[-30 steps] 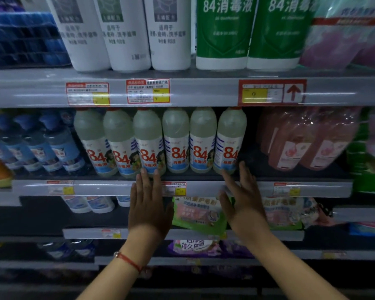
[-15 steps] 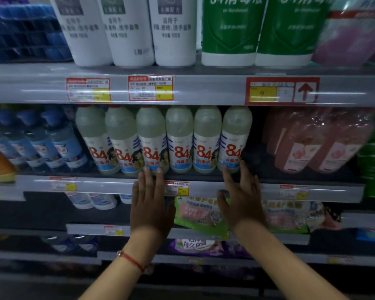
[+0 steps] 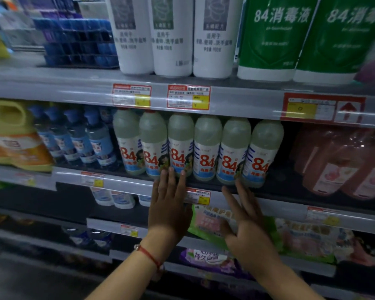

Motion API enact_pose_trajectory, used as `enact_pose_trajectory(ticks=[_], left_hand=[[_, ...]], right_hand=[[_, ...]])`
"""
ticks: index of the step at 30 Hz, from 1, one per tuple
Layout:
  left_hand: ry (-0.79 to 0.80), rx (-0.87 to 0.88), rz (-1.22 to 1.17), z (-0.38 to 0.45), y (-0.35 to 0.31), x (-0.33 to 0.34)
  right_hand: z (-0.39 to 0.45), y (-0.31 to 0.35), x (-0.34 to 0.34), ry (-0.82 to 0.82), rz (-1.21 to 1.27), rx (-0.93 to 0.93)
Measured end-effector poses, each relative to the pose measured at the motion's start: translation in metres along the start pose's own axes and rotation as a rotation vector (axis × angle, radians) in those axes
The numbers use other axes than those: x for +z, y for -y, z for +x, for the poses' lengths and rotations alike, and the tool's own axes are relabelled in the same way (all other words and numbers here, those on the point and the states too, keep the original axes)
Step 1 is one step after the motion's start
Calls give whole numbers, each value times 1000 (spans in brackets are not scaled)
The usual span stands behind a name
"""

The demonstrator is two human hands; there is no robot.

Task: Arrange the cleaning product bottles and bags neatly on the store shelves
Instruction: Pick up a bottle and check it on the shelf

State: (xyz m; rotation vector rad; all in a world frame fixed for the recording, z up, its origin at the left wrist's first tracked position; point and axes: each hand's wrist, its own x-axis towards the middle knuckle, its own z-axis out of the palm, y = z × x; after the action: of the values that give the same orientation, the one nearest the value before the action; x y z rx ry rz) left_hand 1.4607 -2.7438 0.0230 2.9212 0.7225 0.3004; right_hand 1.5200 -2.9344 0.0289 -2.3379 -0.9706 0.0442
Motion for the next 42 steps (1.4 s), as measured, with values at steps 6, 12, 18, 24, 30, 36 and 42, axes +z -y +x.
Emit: enact_pose_trajectory(ticks=[6,12,18,24,30,36,42], left_hand=[[-212,188,-22,-5,45,7],[-217,261,36,3,99,5],[-286,366,-47,12,98,12],[-290,372,-101,17,88,19],[-301,410,-171,23,87,17],[-296,504,-154,21,102,15],[-352,343,-194,7,161,0]], right_hand=[[14,24,35,46,-61,-38],[43,51,63,-90,-18,94],[46,55,80,-166,-80,193],[46,62,80,-168,-112,230],[47,68,81,-170,-124,243],[44,72,88,-248,-117,168],[50,87,101,-249,-84,13]])
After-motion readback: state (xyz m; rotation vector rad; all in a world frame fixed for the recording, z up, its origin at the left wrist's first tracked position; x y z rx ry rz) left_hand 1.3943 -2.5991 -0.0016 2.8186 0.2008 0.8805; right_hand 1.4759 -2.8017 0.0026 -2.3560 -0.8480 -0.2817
